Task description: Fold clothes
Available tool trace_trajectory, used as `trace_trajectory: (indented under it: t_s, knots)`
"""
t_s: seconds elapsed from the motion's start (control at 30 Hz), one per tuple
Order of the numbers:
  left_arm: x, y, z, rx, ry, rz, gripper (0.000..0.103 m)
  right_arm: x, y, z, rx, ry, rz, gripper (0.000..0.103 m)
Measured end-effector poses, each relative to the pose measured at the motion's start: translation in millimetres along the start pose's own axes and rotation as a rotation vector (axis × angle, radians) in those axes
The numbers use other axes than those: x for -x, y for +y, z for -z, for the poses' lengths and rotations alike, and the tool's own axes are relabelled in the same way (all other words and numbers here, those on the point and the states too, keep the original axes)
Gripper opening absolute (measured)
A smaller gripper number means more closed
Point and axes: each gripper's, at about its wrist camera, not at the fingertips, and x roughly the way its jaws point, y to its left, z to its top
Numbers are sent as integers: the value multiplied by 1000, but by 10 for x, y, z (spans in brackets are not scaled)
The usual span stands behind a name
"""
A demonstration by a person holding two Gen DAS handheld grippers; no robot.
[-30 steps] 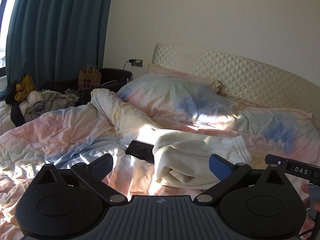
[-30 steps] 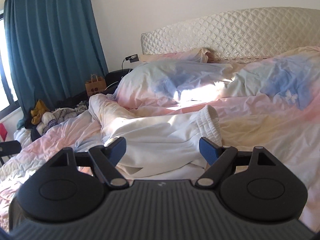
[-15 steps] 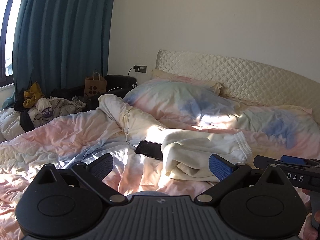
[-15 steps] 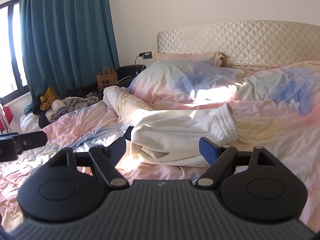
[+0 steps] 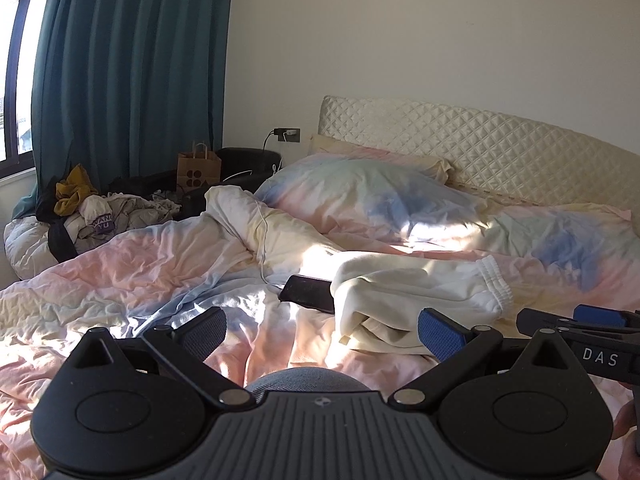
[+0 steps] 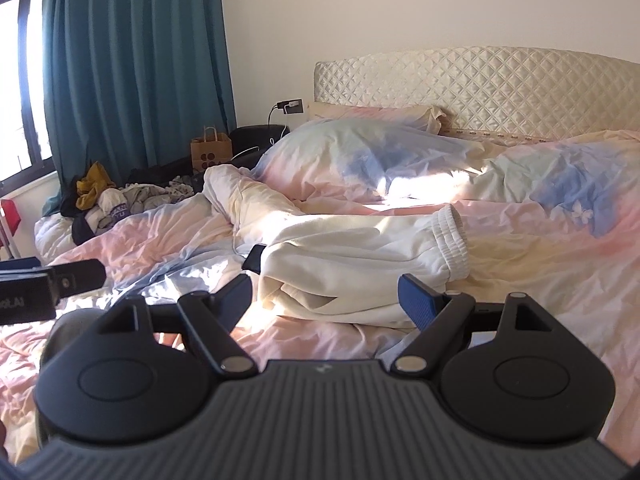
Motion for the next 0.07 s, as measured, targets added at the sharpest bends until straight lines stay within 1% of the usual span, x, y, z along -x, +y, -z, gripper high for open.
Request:
trace_trajectory:
  t_s: [0.07]
  knots:
    - [-5, -5, 0, -2, 1, -1, 103, 12, 2, 2, 1, -3, 3, 82]
